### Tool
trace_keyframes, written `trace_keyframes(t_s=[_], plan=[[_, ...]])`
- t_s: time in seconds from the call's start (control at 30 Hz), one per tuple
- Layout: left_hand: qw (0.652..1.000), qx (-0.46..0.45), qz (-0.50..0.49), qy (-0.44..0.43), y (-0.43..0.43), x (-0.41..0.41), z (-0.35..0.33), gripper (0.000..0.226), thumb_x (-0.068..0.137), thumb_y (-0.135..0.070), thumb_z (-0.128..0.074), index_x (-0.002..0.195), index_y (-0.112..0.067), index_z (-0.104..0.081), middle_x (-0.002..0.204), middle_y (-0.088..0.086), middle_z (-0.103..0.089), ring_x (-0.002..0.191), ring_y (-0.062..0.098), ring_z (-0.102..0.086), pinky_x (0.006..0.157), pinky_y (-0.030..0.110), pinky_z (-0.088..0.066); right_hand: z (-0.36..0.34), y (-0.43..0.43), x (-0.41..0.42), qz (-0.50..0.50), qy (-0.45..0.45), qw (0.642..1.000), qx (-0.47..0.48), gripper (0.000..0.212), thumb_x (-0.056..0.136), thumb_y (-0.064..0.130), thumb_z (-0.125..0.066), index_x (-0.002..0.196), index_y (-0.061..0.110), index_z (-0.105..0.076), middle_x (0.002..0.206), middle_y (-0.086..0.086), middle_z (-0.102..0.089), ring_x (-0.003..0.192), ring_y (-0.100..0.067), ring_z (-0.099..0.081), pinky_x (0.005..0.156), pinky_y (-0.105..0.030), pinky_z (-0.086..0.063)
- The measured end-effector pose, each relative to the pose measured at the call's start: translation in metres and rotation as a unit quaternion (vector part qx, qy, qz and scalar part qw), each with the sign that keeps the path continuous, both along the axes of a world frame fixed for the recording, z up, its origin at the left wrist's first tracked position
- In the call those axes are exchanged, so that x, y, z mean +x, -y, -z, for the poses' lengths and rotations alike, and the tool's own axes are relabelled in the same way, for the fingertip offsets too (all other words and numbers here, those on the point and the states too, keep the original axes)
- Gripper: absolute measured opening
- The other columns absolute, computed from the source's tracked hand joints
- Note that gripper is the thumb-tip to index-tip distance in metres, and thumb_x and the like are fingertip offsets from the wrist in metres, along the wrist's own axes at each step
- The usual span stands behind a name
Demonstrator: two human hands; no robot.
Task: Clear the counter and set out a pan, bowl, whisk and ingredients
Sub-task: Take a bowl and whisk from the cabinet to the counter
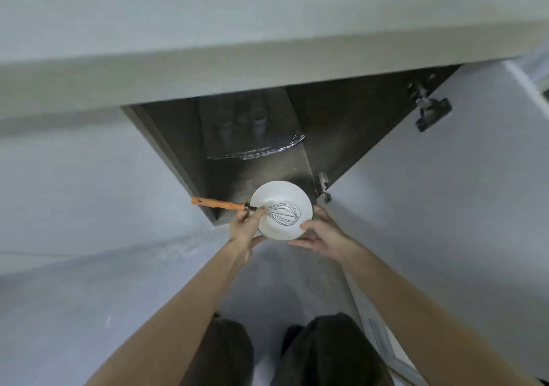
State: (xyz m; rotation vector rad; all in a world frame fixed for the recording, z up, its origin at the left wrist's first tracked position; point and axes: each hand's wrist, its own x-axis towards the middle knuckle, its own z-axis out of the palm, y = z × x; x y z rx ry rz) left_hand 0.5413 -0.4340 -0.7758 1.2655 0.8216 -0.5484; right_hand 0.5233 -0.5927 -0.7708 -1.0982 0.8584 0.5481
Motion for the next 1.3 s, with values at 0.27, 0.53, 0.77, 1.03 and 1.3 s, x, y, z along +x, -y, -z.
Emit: trace_keyframes(t_s=[0.27,0.53,0.77,1.03,1.3], plan=[[0.998,-0.045,-0.027,-0.022,-0.035,-0.065,-0.166,0.028,0.090,-0.017,-0.061,0.116,-0.011,-0.055,0.111,0.008,-0.062,0.089,0.022,-0.062,0.053,0.030,-0.056,-0.171,-0.025,-0.040,-0.092,-0.023,0.996,-0.006,0.047,0.086,-0.016,-0.042,0.120,0.016,-0.045,0.117,-0.012,-0.058,0.089,-0.032,-0.064,0.062,-0.041,-0.060],[0.995,-0.050,-0.066,0.046,-0.047,-0.103,-0.297,0.042,0.089,-0.020,-0.062,0.129,-0.020,-0.051,0.118,0.006,-0.061,0.104,0.024,-0.060,0.065,0.033,-0.058,-0.306,-0.017,-0.062,-0.197,0.036,0.980,-0.008,0.059,0.091,0.008,-0.061,0.144,0.018,-0.035,0.125,-0.010,-0.061,0.099,-0.032,-0.067,0.088,-0.042,-0.056],[0.988,-0.056,-0.092,0.113,-0.019,-0.111,-0.372,0.045,0.088,-0.020,-0.063,0.131,-0.024,-0.051,0.117,0.003,-0.063,0.099,0.021,-0.062,0.062,0.029,-0.057,-0.372,0.054,-0.079,-0.205,0.179,0.945,-0.184,0.029,0.098,0.029,-0.051,0.126,0.025,-0.056,0.135,0.001,-0.055,0.115,-0.013,-0.054,0.100,-0.031,-0.042],[0.988,-0.061,-0.070,0.123,0.030,-0.116,-0.394,0.045,0.088,-0.020,-0.063,0.131,-0.018,-0.050,0.114,0.006,-0.063,0.090,0.019,-0.063,0.051,0.025,-0.054,-0.339,0.157,-0.134,-0.440,0.074,0.744,-0.498,0.073,0.094,0.027,-0.052,0.152,0.030,-0.008,0.160,-0.008,-0.004,0.146,-0.033,-0.005,0.117,-0.044,-0.020],[0.989,-0.044,-0.028,0.140,0.046,-0.130,-0.399,0.048,0.090,-0.018,-0.060,0.136,-0.025,-0.046,0.123,0.007,-0.058,0.103,0.026,-0.060,0.071,0.038,-0.058,-0.341,0.142,-0.156,-0.479,0.047,0.735,-0.478,0.091,0.083,0.027,-0.059,0.149,0.043,0.002,0.154,-0.012,0.002,0.137,-0.036,-0.021,0.091,-0.034,-0.049]])
